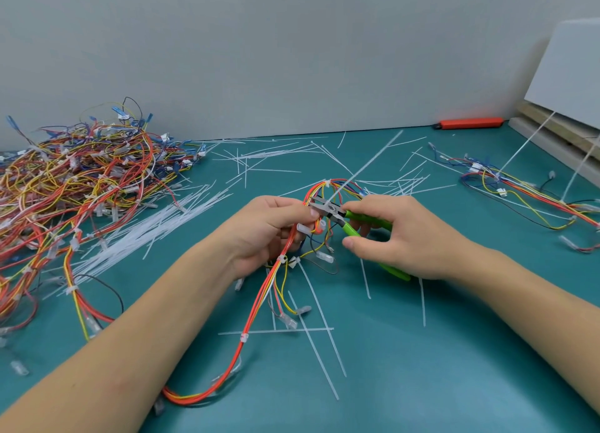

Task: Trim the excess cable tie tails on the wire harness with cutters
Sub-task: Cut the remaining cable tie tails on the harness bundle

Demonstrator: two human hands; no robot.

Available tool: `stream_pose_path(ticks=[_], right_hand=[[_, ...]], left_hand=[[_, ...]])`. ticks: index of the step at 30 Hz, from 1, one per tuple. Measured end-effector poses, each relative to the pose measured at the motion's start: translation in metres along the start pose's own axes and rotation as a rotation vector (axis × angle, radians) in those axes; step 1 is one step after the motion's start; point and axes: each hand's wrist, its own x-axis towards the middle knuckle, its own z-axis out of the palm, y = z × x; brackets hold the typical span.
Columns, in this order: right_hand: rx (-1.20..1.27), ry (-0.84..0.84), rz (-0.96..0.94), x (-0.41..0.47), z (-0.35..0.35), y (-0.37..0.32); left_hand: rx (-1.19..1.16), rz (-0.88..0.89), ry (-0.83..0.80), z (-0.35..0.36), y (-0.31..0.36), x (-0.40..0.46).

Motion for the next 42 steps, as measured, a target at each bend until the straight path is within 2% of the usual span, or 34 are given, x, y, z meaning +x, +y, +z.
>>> stream_pose_path(ticks=[5,12,17,29,37,42], right_hand=[[0.011,-0.069,-0.001,0.0009,-0.0063,0.0003],[0.038,-0.016,0.025,0.0018,-0.0058,0.0010],[0.090,-0.026,0.006,0.0023,-0.0037,0.0017],[0.178,-0.042,0.048,0.0018,-0.0028,0.0043],[0.216,-0.033,0.074,0.0013,-0.0013,0.0025],[0.120,-0.034,0.087,-0.0006,-0.0022,-0.0009]], left_hand=[[-0.027,0.000,0.002,-0.0010,-0.0004,-0.0005],[-0.111,-0.023,0.004,-0.0017,-0.0007,-0.0008],[-0.213,-0.113,-0.040,-0.0028,0.0010,-0.0015],[-0.205,-0.186,-0.069,-0.0022,0.0055,-0.0058],[-0.155,-0.141,-0.050,0.0008,0.0067,-0.0073],[-0.136,-0.138,-0.040,0.0026,0.0066,-0.0067]])
